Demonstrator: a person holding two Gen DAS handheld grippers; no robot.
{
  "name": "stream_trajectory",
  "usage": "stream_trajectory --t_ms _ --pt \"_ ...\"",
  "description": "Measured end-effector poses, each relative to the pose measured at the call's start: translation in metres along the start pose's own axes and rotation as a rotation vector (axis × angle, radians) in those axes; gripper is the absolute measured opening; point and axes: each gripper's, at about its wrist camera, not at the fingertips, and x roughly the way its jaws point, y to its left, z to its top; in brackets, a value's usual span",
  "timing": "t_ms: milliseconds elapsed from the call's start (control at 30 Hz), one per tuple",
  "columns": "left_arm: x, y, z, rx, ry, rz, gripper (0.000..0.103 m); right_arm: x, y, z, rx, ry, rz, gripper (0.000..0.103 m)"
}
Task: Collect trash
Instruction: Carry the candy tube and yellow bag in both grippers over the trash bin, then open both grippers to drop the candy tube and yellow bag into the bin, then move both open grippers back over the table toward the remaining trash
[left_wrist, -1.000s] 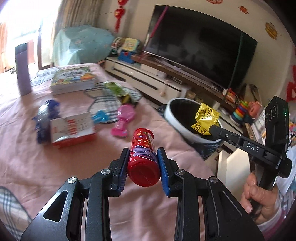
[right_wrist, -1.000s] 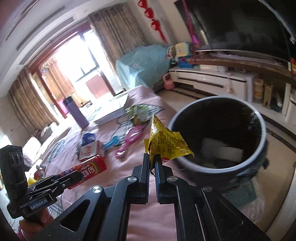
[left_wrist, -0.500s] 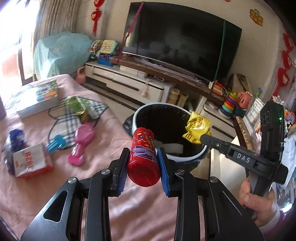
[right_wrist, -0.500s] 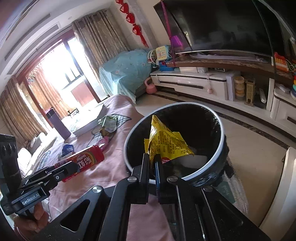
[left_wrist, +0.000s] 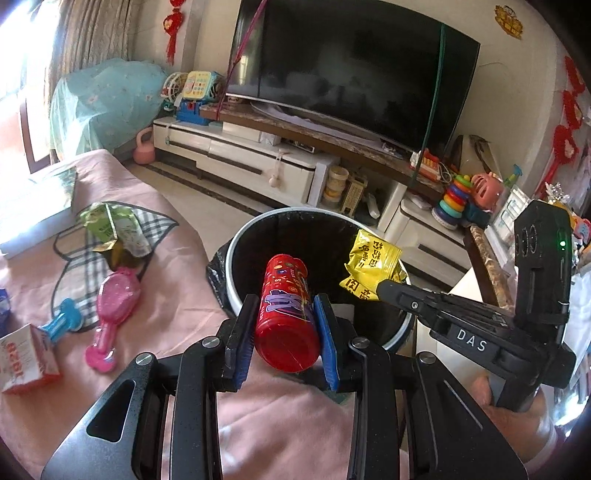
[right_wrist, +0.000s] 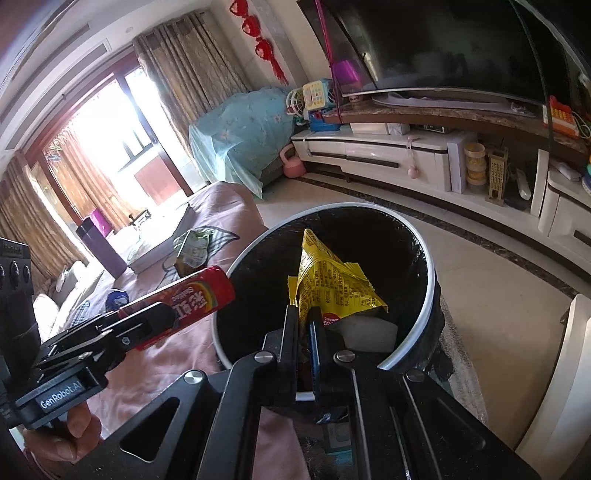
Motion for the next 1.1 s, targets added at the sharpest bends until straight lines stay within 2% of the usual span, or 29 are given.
stream_trajectory --t_ms 367,500,533,567,600,667,733,800,867,933,1100 --pt "0.026 -0.010 0.007 0.019 0.037 0.003 0.029 0.016 -0.016 0.007 0.009 0.039 -0.014 0.006" --pt "0.029 -0.011 0.007 0.014 0.059 0.002 0.030 0.019 -0.020 0.010 0.016 0.052 -0.013 0.013" --pt "0.028 -0.009 0.007 0.009 0.061 0.006 0.031 0.020 -0.022 0.011 0.020 0.054 -0.012 0.018" --pt "0.026 -0.009 0.007 0.004 0.058 0.007 0.037 0.019 -0.022 0.011 0.024 0.055 -0.010 0.020" --pt "0.025 -0.007 0.007 0.000 0.056 0.010 0.050 0.018 -0.022 0.012 0.026 0.053 -0.011 0.022" --pt "0.016 -0.003 0.004 -0.014 0.032 0.024 0.060 0.016 -0.022 0.012 0.026 0.046 -0.015 0.028" --pt "0.009 0.000 0.003 -0.016 0.023 0.028 0.060 0.013 -0.022 0.011 0.028 0.039 -0.019 0.039" --pt "0.003 0.005 -0.001 -0.024 0.018 0.041 0.067 0.010 -0.021 0.010 0.035 0.034 -0.015 0.045" --pt "-0.006 0.011 -0.008 -0.041 0.013 0.046 0.072 0.005 -0.020 0.009 0.041 0.023 -0.012 0.060" --pt "-0.015 0.019 -0.017 -0.062 0.009 0.060 0.074 0.000 -0.015 0.007 0.042 0.004 -0.008 0.084" --pt "-0.037 0.037 -0.037 -0.083 0.002 0.102 0.075 -0.011 0.009 0.001 0.013 -0.029 -0.010 0.093"
